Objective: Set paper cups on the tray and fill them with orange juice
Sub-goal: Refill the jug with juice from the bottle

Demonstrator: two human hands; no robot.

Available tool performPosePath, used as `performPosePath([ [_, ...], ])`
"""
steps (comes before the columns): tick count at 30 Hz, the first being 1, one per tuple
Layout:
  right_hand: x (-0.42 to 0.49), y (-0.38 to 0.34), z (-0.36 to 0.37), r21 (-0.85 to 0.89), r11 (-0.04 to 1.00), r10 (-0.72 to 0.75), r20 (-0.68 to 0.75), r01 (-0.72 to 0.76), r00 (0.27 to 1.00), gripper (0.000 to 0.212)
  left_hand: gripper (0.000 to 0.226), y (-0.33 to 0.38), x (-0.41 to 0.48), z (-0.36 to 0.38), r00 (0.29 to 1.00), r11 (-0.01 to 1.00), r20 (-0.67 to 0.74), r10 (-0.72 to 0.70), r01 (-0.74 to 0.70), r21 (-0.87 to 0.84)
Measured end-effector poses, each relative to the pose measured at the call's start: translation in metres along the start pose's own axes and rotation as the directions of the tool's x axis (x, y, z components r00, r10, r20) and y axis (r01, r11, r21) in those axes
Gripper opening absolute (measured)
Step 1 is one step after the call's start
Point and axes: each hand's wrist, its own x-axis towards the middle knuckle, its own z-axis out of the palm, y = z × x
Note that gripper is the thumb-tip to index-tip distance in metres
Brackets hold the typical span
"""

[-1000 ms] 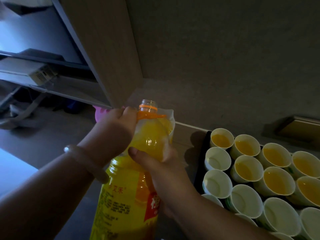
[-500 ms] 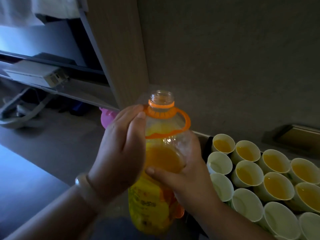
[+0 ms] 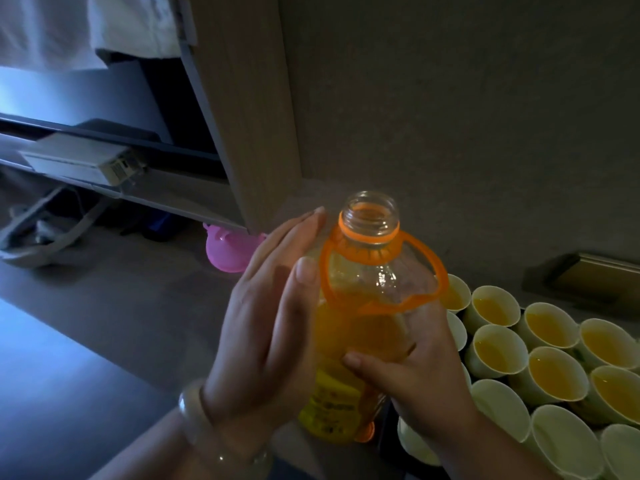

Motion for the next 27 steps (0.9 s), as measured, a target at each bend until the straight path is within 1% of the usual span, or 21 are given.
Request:
performPosePath([
  [2, 0.002, 0.0, -0.001, 0.017, 1.0, 0.008, -0.028, -0.007, 1.0, 0.099, 0.055, 0.009, 0.001, -0.004, 1.0, 0.996, 0.004, 0.01, -0.009, -0.087],
  [3, 0.003, -0.001, 0.0, 0.029, 1.0, 0.012, -0.043, -0.011, 0.999, 0.099, 0.061, 0.011, 0.0, -0.006, 1.0, 0.994, 0.017, 0.003, -0.001, -0.111],
  [5, 0.004, 0.0, -0.001, 0.041, 0.999, -0.002, -0.072, 0.005, 0.997, 0.098, 0.061, 0.007, 0.001, -0.008, 1.0, 0.99, 0.019, 0.004, -0.001, -0.143],
  [7, 0.003, 0.001, -0.003, 0.035, 0.999, -0.009, -0.1, 0.012, 0.995, 0.098, 0.055, -0.003, 0.0, -0.009, 0.998, 0.976, 0.003, -0.056, 0.055, -0.213],
  [9, 0.003, 0.001, -0.005, 0.018, 1.0, 0.011, -0.127, -0.009, 0.992, 0.102, 0.049, -0.018, -0.003, -0.011, 0.991, 0.969, -0.043, -0.126, 0.114, -0.22],
  [11, 0.003, -0.001, -0.007, 0.02, 1.0, 0.004, -0.146, -0.001, 0.989, 0.1, 0.044, -0.038, -0.007, -0.012, 0.987, 0.982, -0.069, -0.147, 0.137, -0.13],
  [13, 0.005, -0.003, -0.008, 0.036, 0.999, -0.008, -0.144, 0.014, 0.99, 0.093, 0.041, -0.058, -0.014, -0.011, 0.989, 0.99, -0.037, -0.143, 0.144, 0.008],
  [15, 0.007, -0.003, -0.012, 0.08, 0.997, -0.007, -0.155, 0.02, 0.988, 0.094, 0.045, -0.075, -0.024, -0.008, 0.98, 0.979, 0.064, -0.188, 0.181, 0.098],
  [17, 0.009, -0.003, -0.016, 0.103, 0.994, -0.009, -0.154, 0.025, 0.988, 0.104, 0.046, -0.088, -0.033, -0.003, 0.952, 0.957, 0.168, -0.257, 0.226, 0.18],
  [19, 0.011, -0.003, -0.02, 0.1, 0.994, -0.037, -0.152, 0.053, 0.988, 0.108, 0.06, -0.095, -0.039, 0.003, 0.907, 0.921, 0.22, -0.36, 0.308, 0.238],
  [21, 0.012, -0.004, -0.023, 0.071, 0.993, -0.085, -0.171, 0.098, 0.982, 0.103, 0.068, -0.103, -0.039, 0.009, 0.863, 0.878, 0.216, -0.456, 0.398, 0.266],
  [23, 0.013, -0.006, -0.026, 0.053, 0.99, -0.117, -0.192, 0.13, 0.974, 0.095, 0.072, -0.111, -0.035, 0.013, 0.839, 0.851, 0.195, -0.509, 0.456, 0.26],
  [25, 0.014, -0.007, -0.028, 0.038, 0.99, -0.129, -0.199, 0.139, 0.971, 0.094, 0.071, -0.118, -0.029, 0.015, 0.822, 0.828, 0.162, -0.546, 0.499, 0.256],
  [27, 0.017, -0.007, -0.028, 0.045, 0.992, -0.109, -0.218, 0.122, 0.97, 0.099, 0.064, -0.124, -0.025, 0.016, 0.812, 0.812, 0.141, -0.566, 0.52, 0.265],
])
